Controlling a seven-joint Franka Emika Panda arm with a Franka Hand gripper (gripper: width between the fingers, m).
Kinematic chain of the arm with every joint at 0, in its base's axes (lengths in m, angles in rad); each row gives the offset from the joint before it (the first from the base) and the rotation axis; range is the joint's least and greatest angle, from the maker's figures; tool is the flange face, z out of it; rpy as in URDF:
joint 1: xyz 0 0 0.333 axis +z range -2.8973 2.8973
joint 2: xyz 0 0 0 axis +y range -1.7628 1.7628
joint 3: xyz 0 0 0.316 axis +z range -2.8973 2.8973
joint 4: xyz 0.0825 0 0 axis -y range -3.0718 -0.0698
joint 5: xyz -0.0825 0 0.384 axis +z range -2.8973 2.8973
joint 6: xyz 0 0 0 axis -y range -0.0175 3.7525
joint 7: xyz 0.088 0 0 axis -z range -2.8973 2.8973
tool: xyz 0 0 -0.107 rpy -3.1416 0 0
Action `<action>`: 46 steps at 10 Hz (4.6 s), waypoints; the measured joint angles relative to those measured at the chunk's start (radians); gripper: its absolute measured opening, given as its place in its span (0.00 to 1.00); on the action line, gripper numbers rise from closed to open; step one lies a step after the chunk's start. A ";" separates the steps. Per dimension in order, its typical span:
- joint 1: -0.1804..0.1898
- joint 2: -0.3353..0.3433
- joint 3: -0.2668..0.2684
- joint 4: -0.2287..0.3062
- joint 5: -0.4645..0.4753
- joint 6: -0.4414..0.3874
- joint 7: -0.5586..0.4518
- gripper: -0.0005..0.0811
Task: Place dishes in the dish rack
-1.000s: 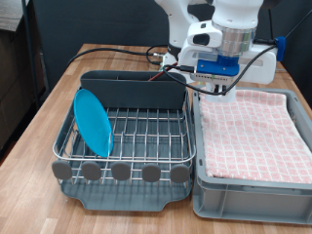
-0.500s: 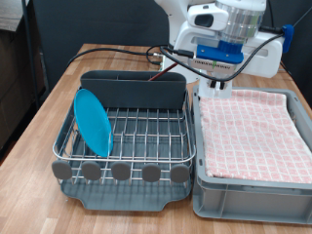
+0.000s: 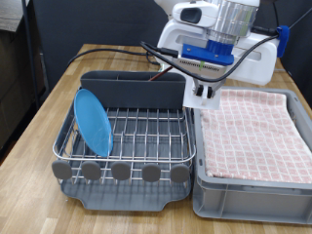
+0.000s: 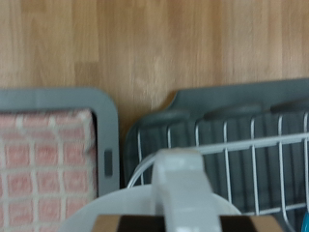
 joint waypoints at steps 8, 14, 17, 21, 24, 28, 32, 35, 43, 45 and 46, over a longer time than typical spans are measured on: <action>-0.016 0.124 -0.015 0.065 0.015 0.119 0.074 0.09; -0.030 0.186 -0.016 0.066 0.026 0.153 0.072 0.09; -0.048 0.212 -0.013 0.066 0.036 0.195 0.053 0.09; -0.111 0.234 0.043 0.066 0.144 0.232 -0.049 0.09; -0.125 0.249 0.054 0.067 0.166 0.237 -0.064 0.09; -0.149 0.279 0.070 0.074 0.191 0.260 -0.093 0.09; -0.157 0.302 0.069 0.100 0.191 0.250 -0.109 0.10; -0.175 0.305 0.087 0.156 0.199 0.133 -0.177 0.49; -0.227 0.322 0.133 0.456 0.249 -0.382 -0.297 0.99; -0.220 0.313 0.127 0.495 0.234 -0.422 -0.280 0.99; -0.216 0.303 0.126 0.508 0.226 -0.438 -0.267 0.99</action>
